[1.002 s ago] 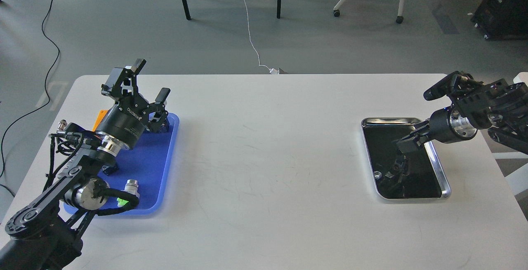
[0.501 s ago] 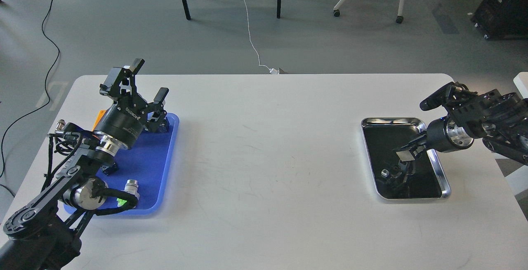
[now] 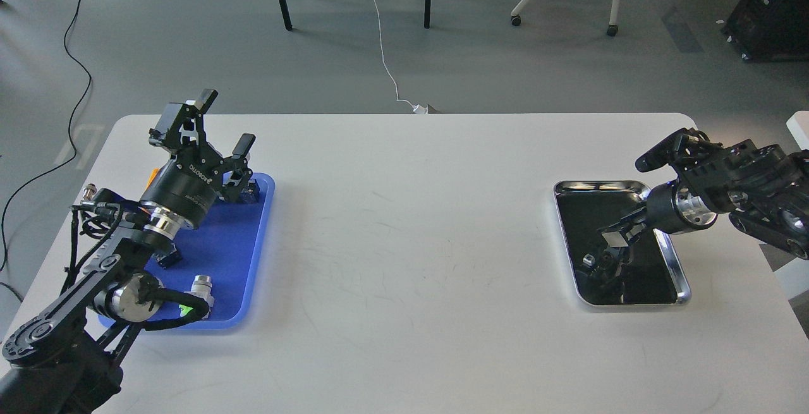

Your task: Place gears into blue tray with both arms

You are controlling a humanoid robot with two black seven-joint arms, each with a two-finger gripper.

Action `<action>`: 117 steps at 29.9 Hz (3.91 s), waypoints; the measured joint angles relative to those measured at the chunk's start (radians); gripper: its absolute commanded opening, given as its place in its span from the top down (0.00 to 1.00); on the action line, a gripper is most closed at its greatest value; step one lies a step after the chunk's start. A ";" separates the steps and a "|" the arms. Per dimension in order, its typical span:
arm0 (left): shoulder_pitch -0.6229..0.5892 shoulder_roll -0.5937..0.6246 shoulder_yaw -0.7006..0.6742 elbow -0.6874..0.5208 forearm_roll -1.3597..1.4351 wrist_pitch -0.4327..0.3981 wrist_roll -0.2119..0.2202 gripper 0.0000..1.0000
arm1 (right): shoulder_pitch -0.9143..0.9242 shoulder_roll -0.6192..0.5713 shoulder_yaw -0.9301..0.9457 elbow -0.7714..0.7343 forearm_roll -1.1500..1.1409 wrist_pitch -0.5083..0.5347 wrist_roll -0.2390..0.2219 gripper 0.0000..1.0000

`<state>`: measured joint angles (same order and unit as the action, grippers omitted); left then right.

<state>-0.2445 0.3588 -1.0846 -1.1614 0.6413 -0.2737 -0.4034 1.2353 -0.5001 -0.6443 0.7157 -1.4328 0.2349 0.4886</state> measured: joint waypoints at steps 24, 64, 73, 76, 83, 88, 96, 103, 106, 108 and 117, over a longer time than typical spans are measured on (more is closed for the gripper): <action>0.001 0.011 -0.002 0.000 0.000 -0.001 0.000 0.01 | -0.033 0.022 0.000 -0.037 0.000 -0.001 0.001 0.75; 0.001 0.032 0.000 -0.029 0.000 -0.002 0.001 0.01 | 0.316 0.316 -0.019 0.210 0.265 0.026 0.000 0.81; 0.001 0.031 0.000 -0.033 0.000 -0.001 0.002 0.01 | 0.272 0.498 -0.097 0.071 0.333 -0.004 0.000 0.80; 0.001 0.031 0.000 -0.034 0.000 -0.001 0.002 0.01 | 0.238 0.500 -0.106 0.048 0.379 -0.021 0.000 0.80; 0.007 0.031 0.000 -0.034 0.000 -0.001 0.002 0.01 | 0.177 0.500 -0.137 0.021 0.447 -0.061 0.000 0.80; 0.010 0.031 0.000 -0.035 0.000 -0.001 0.002 0.01 | 0.160 0.500 -0.134 0.042 0.507 -0.066 0.000 0.80; 0.013 0.032 -0.001 -0.035 0.001 -0.001 0.002 0.01 | 0.143 0.500 -0.129 0.120 0.553 -0.068 0.000 0.78; 0.013 0.032 -0.001 -0.035 0.001 -0.001 0.002 0.01 | 0.122 0.500 -0.127 0.137 0.555 -0.072 0.000 0.61; 0.013 0.032 -0.001 -0.035 0.001 -0.001 0.002 0.01 | 0.117 0.500 -0.127 0.137 0.555 -0.086 0.000 0.48; 0.013 0.032 -0.001 -0.035 0.001 -0.001 0.001 0.01 | 0.117 0.500 -0.127 0.137 0.555 -0.095 0.000 0.41; 0.015 0.035 0.000 -0.035 0.001 -0.001 0.001 0.01 | 0.120 0.500 -0.078 0.136 0.598 -0.100 0.000 0.07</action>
<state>-0.2295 0.3938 -1.0849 -1.1966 0.6428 -0.2746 -0.4028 1.3550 0.0000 -0.7224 0.8521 -0.8348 0.1353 0.4887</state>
